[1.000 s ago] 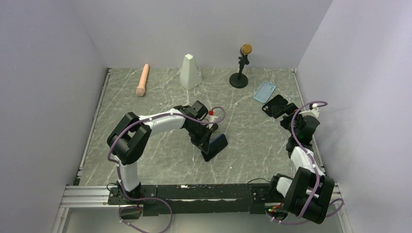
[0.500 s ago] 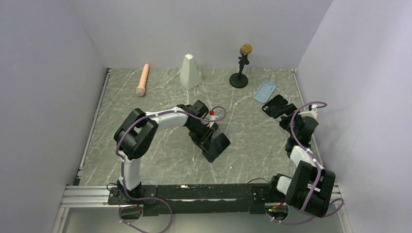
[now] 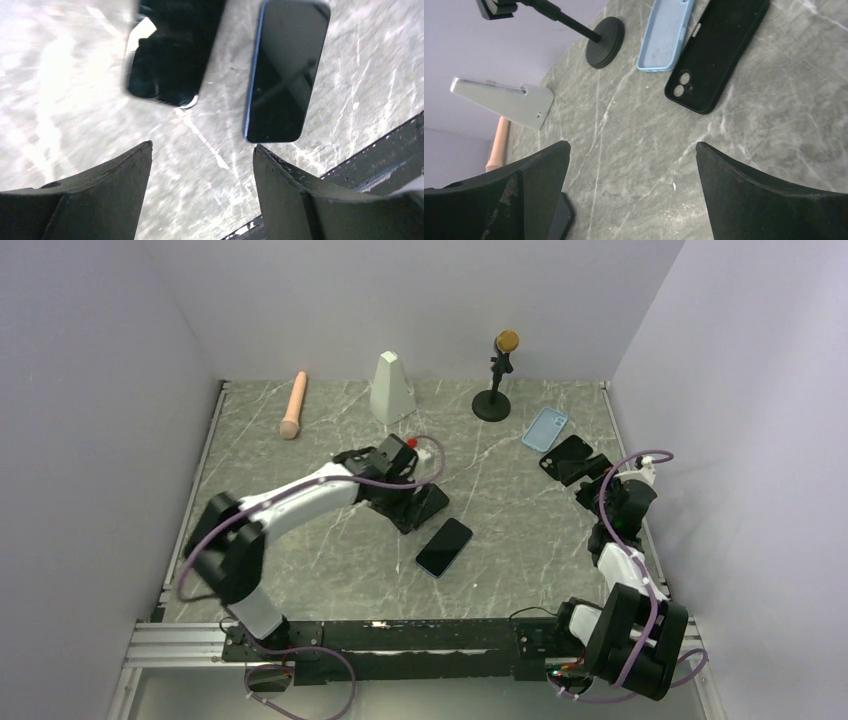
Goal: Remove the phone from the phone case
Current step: Place the phone at the center of the board, then reset both arms
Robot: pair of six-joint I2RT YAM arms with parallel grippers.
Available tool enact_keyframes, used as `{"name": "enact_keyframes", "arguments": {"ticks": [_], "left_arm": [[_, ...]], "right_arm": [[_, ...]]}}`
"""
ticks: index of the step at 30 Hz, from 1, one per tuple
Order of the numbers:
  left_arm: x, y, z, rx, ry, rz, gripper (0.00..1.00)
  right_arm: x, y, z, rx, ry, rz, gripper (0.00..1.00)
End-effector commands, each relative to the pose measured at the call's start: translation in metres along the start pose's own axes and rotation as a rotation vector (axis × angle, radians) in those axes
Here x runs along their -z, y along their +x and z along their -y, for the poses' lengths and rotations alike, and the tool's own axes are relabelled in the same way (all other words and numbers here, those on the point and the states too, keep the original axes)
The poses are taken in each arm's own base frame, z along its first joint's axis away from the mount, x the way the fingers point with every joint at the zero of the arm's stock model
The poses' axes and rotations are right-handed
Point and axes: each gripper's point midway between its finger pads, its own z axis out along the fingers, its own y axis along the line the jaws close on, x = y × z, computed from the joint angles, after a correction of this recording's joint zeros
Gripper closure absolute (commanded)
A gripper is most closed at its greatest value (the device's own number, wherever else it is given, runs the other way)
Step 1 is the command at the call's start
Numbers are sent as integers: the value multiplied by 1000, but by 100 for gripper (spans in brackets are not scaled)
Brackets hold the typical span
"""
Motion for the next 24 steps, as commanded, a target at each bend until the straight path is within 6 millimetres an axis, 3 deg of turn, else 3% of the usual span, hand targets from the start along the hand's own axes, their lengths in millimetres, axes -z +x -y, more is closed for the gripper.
{"name": "enact_keyframes", "arguments": {"ticks": [1, 5, 9, 10, 14, 18, 21, 24], "left_arm": [[93, -33, -37, 66, -291, 322, 22], [169, -25, -79, 173, -515, 608, 21], [231, 0, -97, 227, -564, 896, 21], [243, 8, -100, 243, -563, 957, 20], [297, 37, -100, 330, -452, 1249, 18], [326, 61, -94, 356, -329, 1432, 13], [345, 77, -91, 365, -270, 1513, 12], [361, 89, -92, 380, -253, 1541, 10]], "right_arm": [[6, -22, 8, 64, 112, 44, 0], [15, -20, 17, 73, 242, 41, 0], [30, -4, -4, 152, 280, -11, 0], [32, -5, -16, 179, 268, -11, 0], [51, 24, -70, 249, 149, -140, 0], [80, 45, -124, 262, -32, -203, 0], [109, 23, -151, 291, -121, -141, 0], [138, -19, -167, 343, -142, -14, 0]]}}
